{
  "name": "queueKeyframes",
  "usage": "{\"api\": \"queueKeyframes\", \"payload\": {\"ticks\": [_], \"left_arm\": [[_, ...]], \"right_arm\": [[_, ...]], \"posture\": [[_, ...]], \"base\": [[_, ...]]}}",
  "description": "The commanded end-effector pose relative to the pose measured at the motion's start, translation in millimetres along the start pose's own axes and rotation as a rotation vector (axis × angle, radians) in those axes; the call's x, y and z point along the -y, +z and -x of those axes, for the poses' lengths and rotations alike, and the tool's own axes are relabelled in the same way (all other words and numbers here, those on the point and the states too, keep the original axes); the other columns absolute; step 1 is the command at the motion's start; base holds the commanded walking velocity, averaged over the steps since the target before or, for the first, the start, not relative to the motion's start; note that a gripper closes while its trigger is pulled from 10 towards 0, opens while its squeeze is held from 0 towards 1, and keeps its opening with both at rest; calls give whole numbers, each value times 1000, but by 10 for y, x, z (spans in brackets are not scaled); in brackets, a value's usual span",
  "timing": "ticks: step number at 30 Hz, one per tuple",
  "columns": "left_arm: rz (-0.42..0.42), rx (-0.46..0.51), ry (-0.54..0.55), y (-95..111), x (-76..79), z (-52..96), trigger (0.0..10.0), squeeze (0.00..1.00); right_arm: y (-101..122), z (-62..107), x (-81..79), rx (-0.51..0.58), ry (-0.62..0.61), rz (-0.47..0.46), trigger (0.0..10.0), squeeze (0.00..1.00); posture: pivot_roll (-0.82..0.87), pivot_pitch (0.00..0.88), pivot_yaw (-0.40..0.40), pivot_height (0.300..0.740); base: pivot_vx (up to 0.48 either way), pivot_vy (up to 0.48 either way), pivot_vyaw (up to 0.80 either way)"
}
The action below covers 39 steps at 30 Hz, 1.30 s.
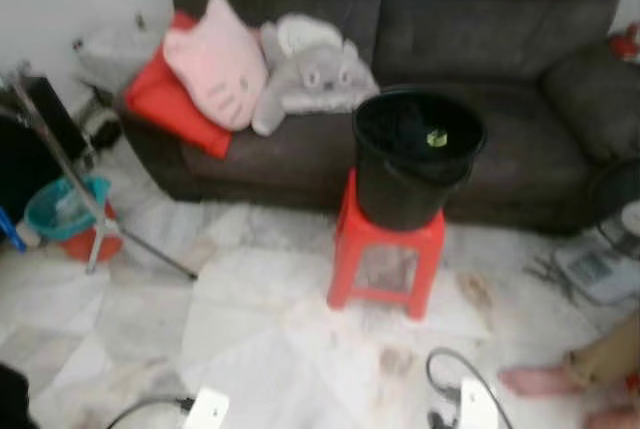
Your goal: Hang hanger
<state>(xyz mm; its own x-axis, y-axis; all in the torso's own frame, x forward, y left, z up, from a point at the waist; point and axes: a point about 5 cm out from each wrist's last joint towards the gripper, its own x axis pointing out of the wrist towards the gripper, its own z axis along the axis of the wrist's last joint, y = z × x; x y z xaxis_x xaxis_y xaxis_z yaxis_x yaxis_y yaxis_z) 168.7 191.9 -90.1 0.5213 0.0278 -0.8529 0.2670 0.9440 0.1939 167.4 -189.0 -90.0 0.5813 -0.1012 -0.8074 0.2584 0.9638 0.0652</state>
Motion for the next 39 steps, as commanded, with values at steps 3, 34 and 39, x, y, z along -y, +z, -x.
{"api": "queueKeyframes", "payload": {"ticks": [3,34,39], "left_arm": [[-12,-32,5,-91,-38,16,10000,0],[-20,-43,4,-173,-60,35,10000,0],[-11,-39,-3,-179,-52,37,10000,0]], "right_arm": [[14,-6,-76,9,16,5,10000,0],[21,-2,-91,36,17,-23,10000,0],[19,-1,-87,37,12,-24,10000,0]], "posture": [[109,46,-44,736],[100,29,-39,736],[97,33,-40,736]], "base": [[316,0,0],[315,0,103],[0,0,0]]}}
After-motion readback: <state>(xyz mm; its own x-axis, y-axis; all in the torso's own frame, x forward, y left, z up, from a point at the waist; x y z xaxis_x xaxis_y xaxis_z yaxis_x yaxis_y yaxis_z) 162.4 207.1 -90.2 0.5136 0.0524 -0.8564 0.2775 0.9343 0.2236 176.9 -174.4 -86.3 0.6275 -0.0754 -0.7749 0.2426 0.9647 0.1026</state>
